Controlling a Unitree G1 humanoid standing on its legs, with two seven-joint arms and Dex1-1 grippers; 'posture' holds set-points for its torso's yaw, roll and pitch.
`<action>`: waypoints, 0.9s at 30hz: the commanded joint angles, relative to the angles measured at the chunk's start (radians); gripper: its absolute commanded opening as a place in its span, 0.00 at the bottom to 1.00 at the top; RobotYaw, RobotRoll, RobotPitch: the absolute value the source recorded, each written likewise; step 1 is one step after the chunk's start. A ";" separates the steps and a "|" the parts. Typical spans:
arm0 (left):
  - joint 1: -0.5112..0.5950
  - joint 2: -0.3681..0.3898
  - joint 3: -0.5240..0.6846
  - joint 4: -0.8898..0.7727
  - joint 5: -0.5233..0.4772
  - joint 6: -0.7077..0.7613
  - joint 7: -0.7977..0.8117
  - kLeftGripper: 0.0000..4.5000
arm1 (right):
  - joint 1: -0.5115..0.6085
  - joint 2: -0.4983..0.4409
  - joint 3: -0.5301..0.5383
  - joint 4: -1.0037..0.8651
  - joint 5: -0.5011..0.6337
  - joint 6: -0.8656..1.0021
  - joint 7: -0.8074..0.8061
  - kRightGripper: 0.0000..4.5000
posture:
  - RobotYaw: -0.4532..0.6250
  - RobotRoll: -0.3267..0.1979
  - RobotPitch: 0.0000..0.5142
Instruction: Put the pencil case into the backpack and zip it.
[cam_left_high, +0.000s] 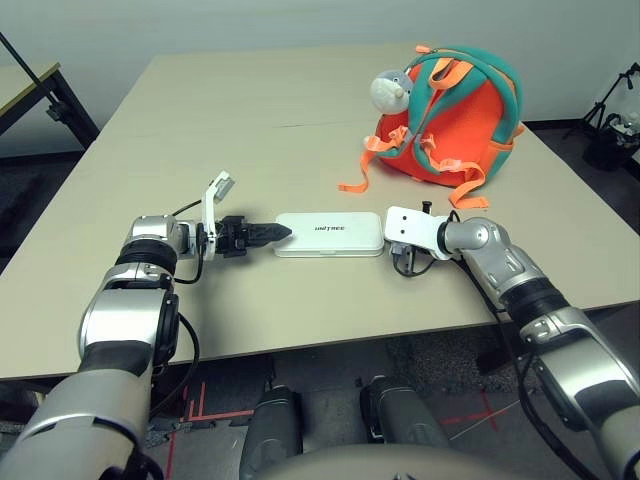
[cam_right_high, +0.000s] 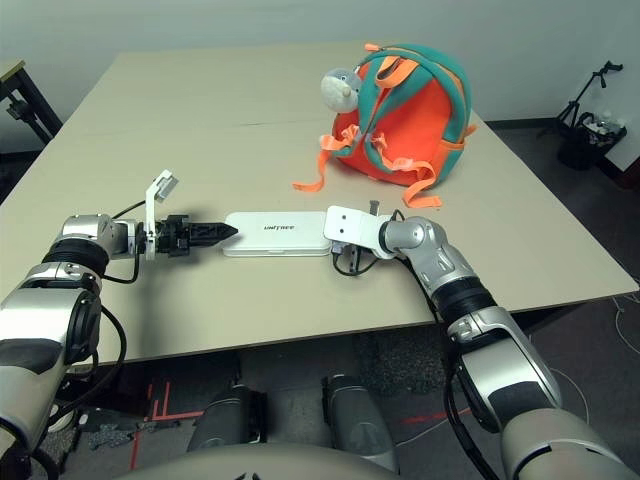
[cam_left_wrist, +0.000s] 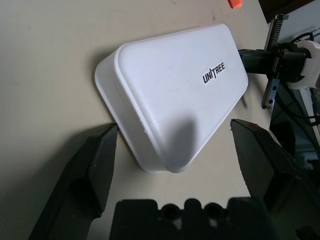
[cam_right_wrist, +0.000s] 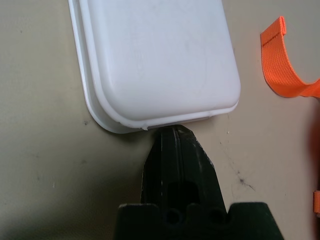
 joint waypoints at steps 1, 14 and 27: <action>0.008 -0.032 -0.003 0.005 0.009 0.010 0.004 1.00 | -0.003 0.074 0.068 0.009 0.007 -0.054 0.032 0.00 | 0.29 0.62 0.04; 0.006 -0.027 -0.006 0.006 0.017 0.014 -0.003 1.00 | -0.028 0.058 0.086 0.122 -0.091 -0.091 0.017 0.00 | 0.29 0.62 0.04; 0.002 -0.021 -0.001 0.004 0.022 0.018 -0.009 1.00 | -0.048 -0.064 0.050 0.084 -0.052 -0.070 0.116 0.00 | 0.29 0.62 0.02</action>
